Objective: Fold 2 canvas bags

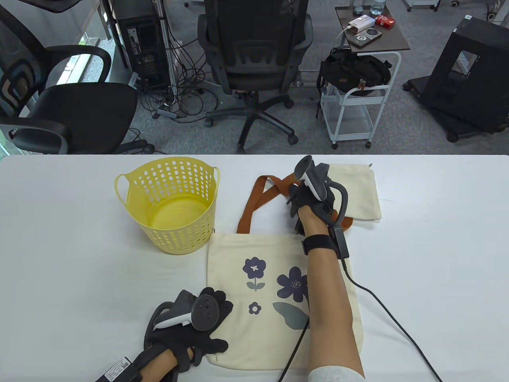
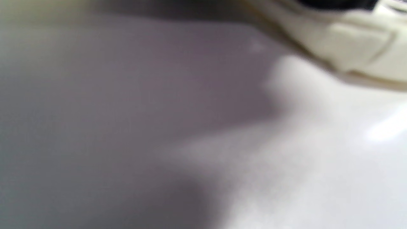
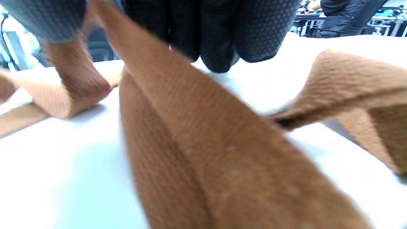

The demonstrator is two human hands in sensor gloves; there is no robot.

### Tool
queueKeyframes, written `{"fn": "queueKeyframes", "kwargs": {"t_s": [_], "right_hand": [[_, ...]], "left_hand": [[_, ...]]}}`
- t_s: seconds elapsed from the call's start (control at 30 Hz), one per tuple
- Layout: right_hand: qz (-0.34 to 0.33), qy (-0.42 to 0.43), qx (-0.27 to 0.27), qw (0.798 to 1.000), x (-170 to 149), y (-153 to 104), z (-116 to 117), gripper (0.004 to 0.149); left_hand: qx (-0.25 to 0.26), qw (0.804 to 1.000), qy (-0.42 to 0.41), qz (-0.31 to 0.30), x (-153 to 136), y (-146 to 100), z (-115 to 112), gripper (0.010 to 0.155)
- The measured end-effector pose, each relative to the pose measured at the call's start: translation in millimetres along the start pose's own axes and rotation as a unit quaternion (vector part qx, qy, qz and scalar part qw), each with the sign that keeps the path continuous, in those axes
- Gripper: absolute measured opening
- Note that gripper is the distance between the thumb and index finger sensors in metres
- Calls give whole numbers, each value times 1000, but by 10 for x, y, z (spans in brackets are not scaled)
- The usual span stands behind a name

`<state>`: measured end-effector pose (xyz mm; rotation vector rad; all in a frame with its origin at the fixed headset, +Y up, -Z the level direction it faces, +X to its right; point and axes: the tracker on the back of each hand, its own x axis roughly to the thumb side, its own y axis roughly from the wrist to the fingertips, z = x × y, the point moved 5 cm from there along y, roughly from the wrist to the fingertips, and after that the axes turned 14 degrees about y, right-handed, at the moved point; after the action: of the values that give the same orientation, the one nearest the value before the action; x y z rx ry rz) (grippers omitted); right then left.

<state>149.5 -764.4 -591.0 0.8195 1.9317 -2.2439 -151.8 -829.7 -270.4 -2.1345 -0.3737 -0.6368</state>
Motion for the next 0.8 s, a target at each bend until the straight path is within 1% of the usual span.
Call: {"fn": "queueKeyframes", "kwargs": {"t_s": [0.03,0.07,0.13,0.27,0.33,0.4,0.43,0.5,0.53,0.57,0.67,0.7,0.77,0.8], "right_hand": [[-4,-19,14,1000,-16,-31,-1,71],[-8,-27,16,999,-29,-57,-19,72],[-24,-33,9,999,-66,-138,-87,74],[-87,-40,-6,995,-195,-447,-254,72],[-122,-48,-12,991,-299,-678,-319,71],[-163,-52,-11,985,-440,-974,-372,71],[-174,-54,-9,983,-500,-1102,-390,70],[-220,-50,6,974,-664,-1457,-402,70],[-229,-51,11,972,-723,-1565,-394,69],[-253,-53,27,966,-817,-1762,-367,69],[-303,-54,71,949,-1031,-2200,-284,67],[-316,-58,83,943,-1076,-2318,-273,67],[-351,-82,116,925,-1252,-2610,-178,66],[-353,-92,122,923,-1310,-2673,-147,66]], "left_hand": [[0,1000,0,0,-1,0,-1,90],[0,1000,0,0,-1,0,-1,90],[1,1000,1,0,-2,0,0,90],[2,1000,2,1,-3,-3,1,90],[2,1000,2,1,-2,-5,3,90],[2,1000,4,2,-2,-8,5,90],[2,1000,4,2,-1,-10,6,90],[0,1000,6,3,3,-11,11,90],[-1,1000,7,4,4,-11,12,90],[-1,1000,7,4,4,-13,11,90],[-3,1000,8,4,5,-11,10,90],[-6,1000,6,3,6,-10,8,90],[-5,1000,9,3,9,-13,8,90],[-5,1000,9,3,8,-13,7,90]]}}
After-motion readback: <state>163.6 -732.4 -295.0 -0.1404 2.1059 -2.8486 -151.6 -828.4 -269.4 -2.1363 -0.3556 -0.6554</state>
